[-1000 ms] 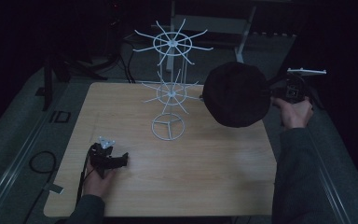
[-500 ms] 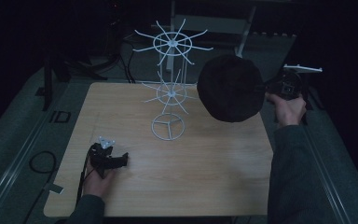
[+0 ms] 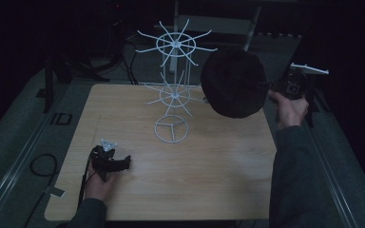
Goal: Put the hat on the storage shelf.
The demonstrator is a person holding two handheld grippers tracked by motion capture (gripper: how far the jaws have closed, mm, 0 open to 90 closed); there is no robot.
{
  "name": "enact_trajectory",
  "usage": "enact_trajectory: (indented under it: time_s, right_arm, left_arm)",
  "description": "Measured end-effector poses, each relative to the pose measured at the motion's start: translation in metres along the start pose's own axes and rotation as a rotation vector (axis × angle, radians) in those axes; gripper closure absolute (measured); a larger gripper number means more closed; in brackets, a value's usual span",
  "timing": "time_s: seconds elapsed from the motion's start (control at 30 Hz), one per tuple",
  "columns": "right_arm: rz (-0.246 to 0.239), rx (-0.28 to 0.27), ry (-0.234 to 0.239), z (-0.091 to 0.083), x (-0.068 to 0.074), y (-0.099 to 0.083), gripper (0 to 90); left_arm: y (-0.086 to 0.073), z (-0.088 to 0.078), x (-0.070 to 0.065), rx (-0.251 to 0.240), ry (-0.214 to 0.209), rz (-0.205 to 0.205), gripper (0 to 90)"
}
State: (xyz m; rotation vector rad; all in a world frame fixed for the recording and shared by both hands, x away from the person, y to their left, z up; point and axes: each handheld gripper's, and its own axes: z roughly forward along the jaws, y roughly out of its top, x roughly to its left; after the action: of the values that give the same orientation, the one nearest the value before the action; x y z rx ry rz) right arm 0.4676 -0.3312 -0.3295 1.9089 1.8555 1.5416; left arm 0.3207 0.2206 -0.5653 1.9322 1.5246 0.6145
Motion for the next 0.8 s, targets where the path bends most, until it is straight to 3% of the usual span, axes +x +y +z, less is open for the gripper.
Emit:
enact_trajectory:
  time_s: [0.37,0.8]
  right_arm:
    - [0.046,-0.035,0.023,0.0000,-0.0020,-0.0006,79.8]
    - [0.031,-0.122,0.029,-0.0031,-0.0023,-0.0018,79.7]
  left_arm:
    - [0.0000,0.0000,0.0000,-0.001,0.001,0.001,9.2]
    - [0.0000,0.0000,-0.0001,-0.001,0.000,-0.001,9.1]
